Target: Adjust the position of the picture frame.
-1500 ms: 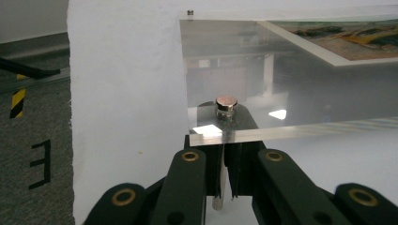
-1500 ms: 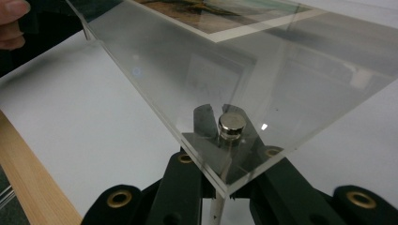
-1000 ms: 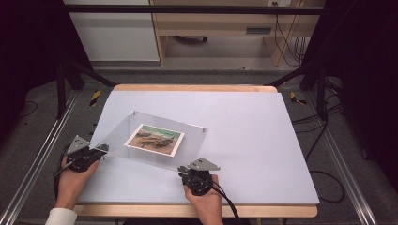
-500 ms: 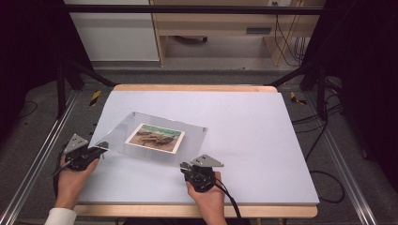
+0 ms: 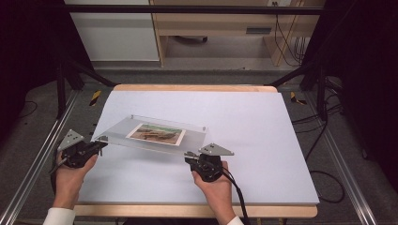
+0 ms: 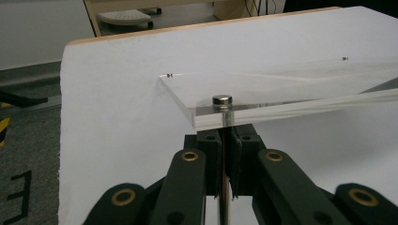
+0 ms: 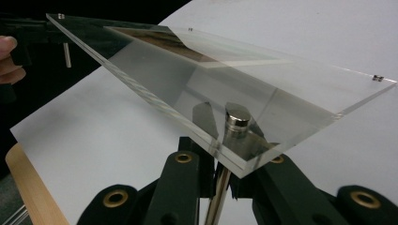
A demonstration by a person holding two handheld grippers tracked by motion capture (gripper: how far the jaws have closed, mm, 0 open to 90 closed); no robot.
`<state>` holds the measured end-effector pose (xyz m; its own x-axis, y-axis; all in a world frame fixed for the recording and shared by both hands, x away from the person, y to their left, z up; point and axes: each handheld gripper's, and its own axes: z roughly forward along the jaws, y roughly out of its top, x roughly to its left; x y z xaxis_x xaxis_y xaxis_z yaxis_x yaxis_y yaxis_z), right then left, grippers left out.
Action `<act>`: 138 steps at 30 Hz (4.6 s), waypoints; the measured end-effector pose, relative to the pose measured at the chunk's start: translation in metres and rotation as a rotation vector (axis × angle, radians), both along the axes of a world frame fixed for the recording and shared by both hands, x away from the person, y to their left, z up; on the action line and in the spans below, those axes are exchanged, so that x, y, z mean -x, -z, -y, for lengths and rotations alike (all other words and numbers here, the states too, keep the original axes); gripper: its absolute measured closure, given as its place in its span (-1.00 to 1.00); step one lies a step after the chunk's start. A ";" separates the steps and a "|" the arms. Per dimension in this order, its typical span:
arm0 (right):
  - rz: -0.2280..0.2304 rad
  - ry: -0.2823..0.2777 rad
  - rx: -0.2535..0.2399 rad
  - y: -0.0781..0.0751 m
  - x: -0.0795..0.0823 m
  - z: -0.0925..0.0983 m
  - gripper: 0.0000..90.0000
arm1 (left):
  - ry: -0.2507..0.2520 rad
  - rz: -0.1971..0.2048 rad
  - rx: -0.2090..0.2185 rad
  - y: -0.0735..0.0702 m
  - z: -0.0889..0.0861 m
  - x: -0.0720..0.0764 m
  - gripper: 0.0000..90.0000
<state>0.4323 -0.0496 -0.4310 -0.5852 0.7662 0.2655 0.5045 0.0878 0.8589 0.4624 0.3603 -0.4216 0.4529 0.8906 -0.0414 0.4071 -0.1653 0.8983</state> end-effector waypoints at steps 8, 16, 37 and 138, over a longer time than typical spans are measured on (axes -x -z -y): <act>-0.001 -0.006 -0.017 -0.007 -0.006 0.006 0.84 | -0.001 0.017 -0.002 -0.006 0.004 0.002 0.86; 0.001 -0.012 -0.026 -0.013 -0.011 0.010 0.84 | -0.002 0.032 0.017 -0.010 0.005 0.003 0.86; 0.075 0.002 -0.001 -0.029 -0.018 0.026 1.00 | -0.010 0.062 0.007 -0.025 0.025 -0.005 0.85; 0.105 0.091 -0.038 -0.020 -0.050 0.156 1.00 | 0.028 0.149 0.042 -0.019 0.155 -0.022 0.82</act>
<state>0.4823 -0.2061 -0.4113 -0.5400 0.8079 0.2362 0.4160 0.0122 0.9093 0.4847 0.2051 -0.4028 0.4818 0.8763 -0.0089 0.2647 -0.1359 0.9547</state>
